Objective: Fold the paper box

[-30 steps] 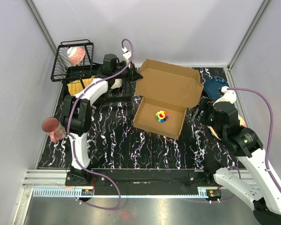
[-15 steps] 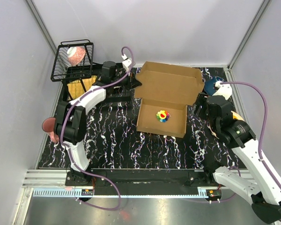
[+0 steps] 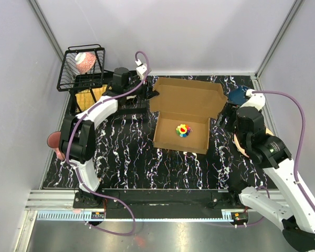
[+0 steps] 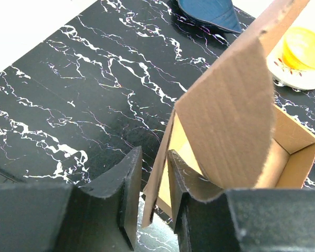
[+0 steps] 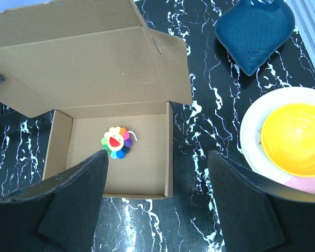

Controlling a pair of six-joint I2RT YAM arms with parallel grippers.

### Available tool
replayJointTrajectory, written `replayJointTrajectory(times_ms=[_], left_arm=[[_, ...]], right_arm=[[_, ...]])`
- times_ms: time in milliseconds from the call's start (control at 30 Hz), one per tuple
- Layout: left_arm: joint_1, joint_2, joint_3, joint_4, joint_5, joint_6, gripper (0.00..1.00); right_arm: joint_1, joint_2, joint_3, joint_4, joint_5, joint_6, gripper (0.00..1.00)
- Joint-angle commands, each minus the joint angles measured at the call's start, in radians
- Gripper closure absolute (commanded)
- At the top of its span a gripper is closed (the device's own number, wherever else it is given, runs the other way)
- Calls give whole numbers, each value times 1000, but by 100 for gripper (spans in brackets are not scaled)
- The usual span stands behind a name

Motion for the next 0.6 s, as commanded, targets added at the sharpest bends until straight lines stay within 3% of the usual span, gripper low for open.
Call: replayJointTrajectory(times_ms=[0, 233, 500, 567], left_arm=[[0, -26, 16, 32, -8, 2, 72], [0, -13, 26, 6, -26, 5, 89], [0, 12, 100, -57, -42, -3, 98], [0, 12, 102, -63, -40, 0, 100]], right_arm=[[-4, 8, 62, 6, 47, -38, 17], [-50, 117, 82, 44, 96, -239, 14], [-106, 243, 12, 211, 3, -346, 13], [-138, 249, -24, 321, -60, -358, 12]])
